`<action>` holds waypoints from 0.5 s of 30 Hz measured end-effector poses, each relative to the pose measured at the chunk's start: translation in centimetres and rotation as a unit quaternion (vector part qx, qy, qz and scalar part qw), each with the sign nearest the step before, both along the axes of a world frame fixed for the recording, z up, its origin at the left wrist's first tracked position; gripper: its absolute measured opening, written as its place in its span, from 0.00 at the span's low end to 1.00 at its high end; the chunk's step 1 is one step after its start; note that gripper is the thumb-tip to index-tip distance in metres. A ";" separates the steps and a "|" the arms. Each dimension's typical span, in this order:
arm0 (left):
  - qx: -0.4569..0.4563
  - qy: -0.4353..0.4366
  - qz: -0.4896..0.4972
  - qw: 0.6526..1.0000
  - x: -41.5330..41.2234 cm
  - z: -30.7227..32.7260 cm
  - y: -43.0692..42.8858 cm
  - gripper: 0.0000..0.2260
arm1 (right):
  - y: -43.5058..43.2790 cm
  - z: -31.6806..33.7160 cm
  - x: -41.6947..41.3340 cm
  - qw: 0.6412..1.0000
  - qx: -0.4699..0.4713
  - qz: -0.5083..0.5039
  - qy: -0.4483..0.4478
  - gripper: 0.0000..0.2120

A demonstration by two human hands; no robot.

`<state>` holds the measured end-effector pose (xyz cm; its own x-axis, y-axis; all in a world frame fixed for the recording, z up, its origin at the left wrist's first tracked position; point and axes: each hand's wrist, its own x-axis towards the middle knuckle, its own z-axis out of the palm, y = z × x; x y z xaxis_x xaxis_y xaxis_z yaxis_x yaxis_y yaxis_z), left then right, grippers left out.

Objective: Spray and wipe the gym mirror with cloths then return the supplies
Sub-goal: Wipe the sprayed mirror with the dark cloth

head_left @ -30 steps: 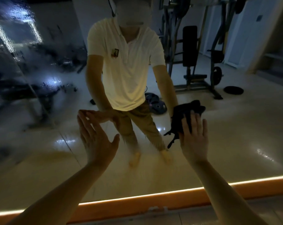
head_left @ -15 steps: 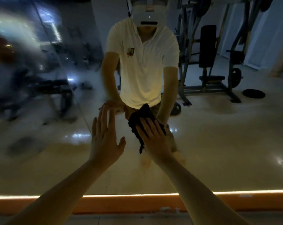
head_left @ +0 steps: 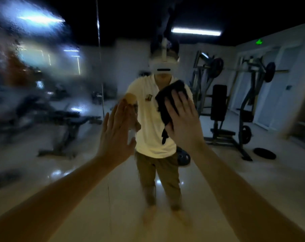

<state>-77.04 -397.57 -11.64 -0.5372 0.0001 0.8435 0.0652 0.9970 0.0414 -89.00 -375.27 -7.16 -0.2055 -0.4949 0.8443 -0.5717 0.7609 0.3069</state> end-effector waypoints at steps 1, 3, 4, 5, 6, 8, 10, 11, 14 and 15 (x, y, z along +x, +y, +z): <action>-0.016 0.007 0.001 1.000 -0.3 1.2 -0.1 0.53 | 0.6 1.9 -0.3 1.000 -0.021 -0.011 0.001 0.32; -0.037 0.013 0.001 0.999 -0.8 3.5 -0.6 0.50 | 1.3 5.6 -1.0 0.995 -0.090 -0.035 -0.010 0.33; -0.047 0.019 0.003 0.999 -1.1 4.6 -1.0 0.50 | 1.2 7.3 -1.1 0.990 -0.131 -0.049 -0.020 0.34; -0.061 0.029 0.006 0.998 -1.3 5.7 -1.4 0.49 | 0.8 8.6 -1.1 0.984 -0.167 -0.059 -0.027 0.35; -0.077 0.043 0.007 0.996 -1.4 6.9 -1.8 0.48 | 0.1 9.6 -1.0 0.978 -0.194 -0.067 -0.027 0.36; -0.102 0.066 0.006 0.993 -1.8 9.4 -2.3 0.42 | -1.9 10.1 -0.4 0.978 -0.195 -0.075 -0.004 0.36; -0.118 0.089 0.022 0.989 -2.5 12.3 -2.2 0.36 | -3.6 9.0 0.0 0.990 -0.121 -0.063 0.037 0.35; -0.119 0.100 0.033 0.987 -2.9 13.7 -1.9 0.36 | -4.1 8.1 0.2 0.996 -0.065 -0.041 0.053 0.35; -0.085 0.117 0.038 0.989 -4.1 17.0 -1.0 0.36 | -3.2 6.5 -0.4 0.990 0.109 0.028 0.086 0.34; -0.077 0.114 0.048 0.989 -4.4 17.5 -0.8 0.36 | -2.1 6.7 -1.0 0.983 0.146 0.031 0.103 0.34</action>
<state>-81.44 -398.42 5.83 -0.3363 0.0964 0.9368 -0.0396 0.9924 -0.1164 -89.98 -377.35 -0.46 -0.0070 -0.7283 0.6852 -0.5173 0.5891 0.6208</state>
